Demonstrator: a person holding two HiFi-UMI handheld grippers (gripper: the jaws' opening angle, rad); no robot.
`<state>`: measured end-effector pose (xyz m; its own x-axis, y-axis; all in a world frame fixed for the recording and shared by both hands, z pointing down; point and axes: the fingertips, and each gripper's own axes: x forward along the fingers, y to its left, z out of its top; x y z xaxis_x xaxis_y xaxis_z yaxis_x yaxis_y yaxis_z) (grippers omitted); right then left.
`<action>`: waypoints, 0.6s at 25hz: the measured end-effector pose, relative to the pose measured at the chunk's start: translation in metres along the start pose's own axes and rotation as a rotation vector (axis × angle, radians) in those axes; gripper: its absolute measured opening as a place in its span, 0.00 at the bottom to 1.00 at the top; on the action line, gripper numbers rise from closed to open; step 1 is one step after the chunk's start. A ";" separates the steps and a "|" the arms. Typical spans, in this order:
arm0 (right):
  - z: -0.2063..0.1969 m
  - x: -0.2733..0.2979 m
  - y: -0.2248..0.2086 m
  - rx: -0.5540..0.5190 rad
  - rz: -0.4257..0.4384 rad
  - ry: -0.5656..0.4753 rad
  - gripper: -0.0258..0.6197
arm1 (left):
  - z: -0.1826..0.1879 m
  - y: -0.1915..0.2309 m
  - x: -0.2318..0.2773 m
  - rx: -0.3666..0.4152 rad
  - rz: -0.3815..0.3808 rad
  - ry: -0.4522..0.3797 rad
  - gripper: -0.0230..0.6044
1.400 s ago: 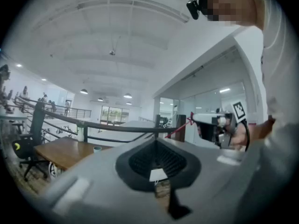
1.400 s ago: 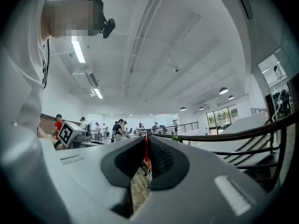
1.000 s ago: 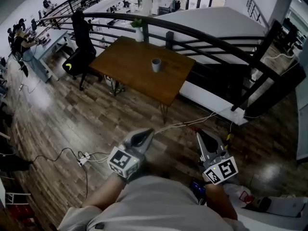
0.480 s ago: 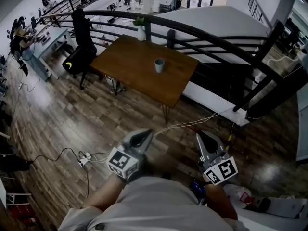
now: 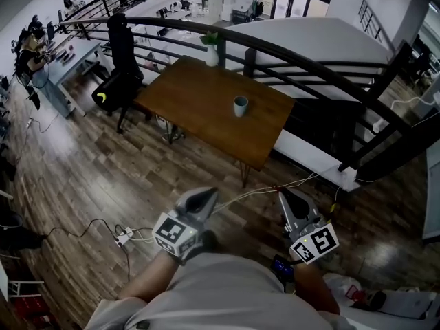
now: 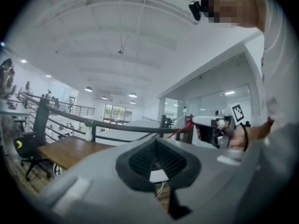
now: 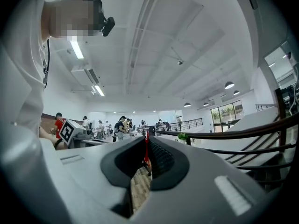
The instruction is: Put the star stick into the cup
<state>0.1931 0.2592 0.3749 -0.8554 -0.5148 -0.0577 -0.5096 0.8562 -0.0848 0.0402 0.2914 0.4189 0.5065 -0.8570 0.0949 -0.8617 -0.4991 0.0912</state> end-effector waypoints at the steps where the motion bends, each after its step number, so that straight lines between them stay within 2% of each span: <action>1: 0.000 0.013 0.000 -0.002 0.000 0.003 0.08 | 0.004 0.013 -0.001 0.001 0.001 -0.002 0.04; 9: 0.002 0.104 0.028 -0.016 0.001 0.007 0.08 | 0.028 0.087 -0.018 0.008 -0.052 -0.022 0.04; 15: -0.003 0.140 0.039 -0.008 -0.004 0.023 0.08 | 0.031 0.121 -0.030 0.003 -0.061 -0.021 0.04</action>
<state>0.0535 0.2204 0.3667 -0.8552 -0.5172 -0.0349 -0.5136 0.8545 -0.0774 -0.0801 0.2526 0.3969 0.5571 -0.8277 0.0681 -0.8295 -0.5506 0.0935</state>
